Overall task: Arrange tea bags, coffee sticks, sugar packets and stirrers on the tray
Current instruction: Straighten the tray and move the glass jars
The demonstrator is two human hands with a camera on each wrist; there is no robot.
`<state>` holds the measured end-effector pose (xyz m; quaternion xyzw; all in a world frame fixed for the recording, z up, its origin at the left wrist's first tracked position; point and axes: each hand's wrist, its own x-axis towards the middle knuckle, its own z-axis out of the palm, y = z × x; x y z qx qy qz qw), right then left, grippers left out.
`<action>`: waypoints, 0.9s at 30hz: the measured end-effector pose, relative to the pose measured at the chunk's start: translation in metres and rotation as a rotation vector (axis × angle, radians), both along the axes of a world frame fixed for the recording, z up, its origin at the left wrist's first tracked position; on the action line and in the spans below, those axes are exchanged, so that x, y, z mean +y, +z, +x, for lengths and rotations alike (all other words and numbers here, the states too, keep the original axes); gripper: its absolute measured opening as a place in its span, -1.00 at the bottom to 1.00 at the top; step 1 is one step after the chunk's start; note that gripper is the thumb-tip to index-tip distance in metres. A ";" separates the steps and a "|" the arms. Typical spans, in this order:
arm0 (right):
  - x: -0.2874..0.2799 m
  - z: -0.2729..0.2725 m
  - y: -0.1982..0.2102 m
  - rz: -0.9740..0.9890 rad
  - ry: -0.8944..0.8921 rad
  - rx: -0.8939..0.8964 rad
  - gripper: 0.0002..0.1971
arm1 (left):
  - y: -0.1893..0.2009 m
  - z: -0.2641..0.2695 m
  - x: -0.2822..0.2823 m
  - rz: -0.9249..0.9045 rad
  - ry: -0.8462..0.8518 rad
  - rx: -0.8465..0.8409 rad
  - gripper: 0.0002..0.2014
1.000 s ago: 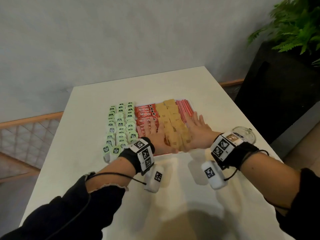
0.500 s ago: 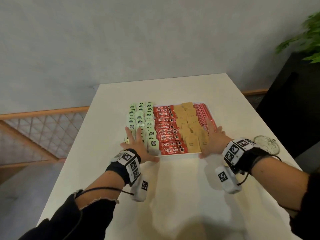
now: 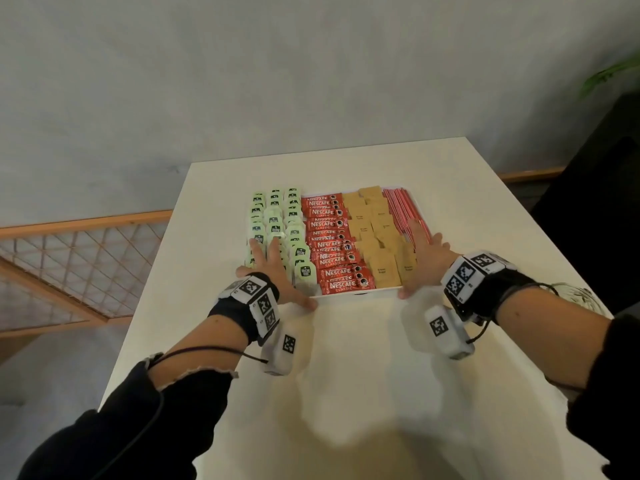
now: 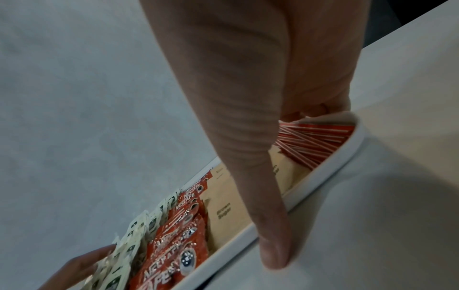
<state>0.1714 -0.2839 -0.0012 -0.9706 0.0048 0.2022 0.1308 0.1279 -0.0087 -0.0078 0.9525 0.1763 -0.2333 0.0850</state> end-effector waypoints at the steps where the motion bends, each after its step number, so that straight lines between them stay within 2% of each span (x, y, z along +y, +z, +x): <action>1: 0.001 0.000 0.000 -0.008 0.003 -0.010 0.48 | 0.000 0.001 0.001 0.004 -0.011 0.005 0.57; 7: -0.009 -0.007 0.003 0.087 0.012 0.011 0.58 | 0.004 -0.003 -0.003 0.007 0.013 0.010 0.62; 10: -0.023 -0.021 0.015 0.120 0.042 -0.016 0.62 | 0.018 -0.010 -0.024 0.037 -0.024 -0.025 0.56; 15: -0.074 -0.057 0.057 0.171 0.011 -0.098 0.53 | 0.043 -0.031 -0.096 0.031 -0.288 -0.134 0.43; 19: -0.126 -0.094 0.080 0.183 -0.119 -0.141 0.45 | 0.040 -0.049 -0.164 -0.075 -0.498 -0.147 0.32; 23: -0.169 -0.135 0.081 0.071 -0.296 -0.046 0.30 | 0.024 -0.073 -0.224 -0.176 -0.615 -0.105 0.22; 27: -0.191 -0.164 0.065 0.023 -0.368 0.087 0.21 | 0.018 -0.093 -0.265 -0.225 -0.694 -0.033 0.05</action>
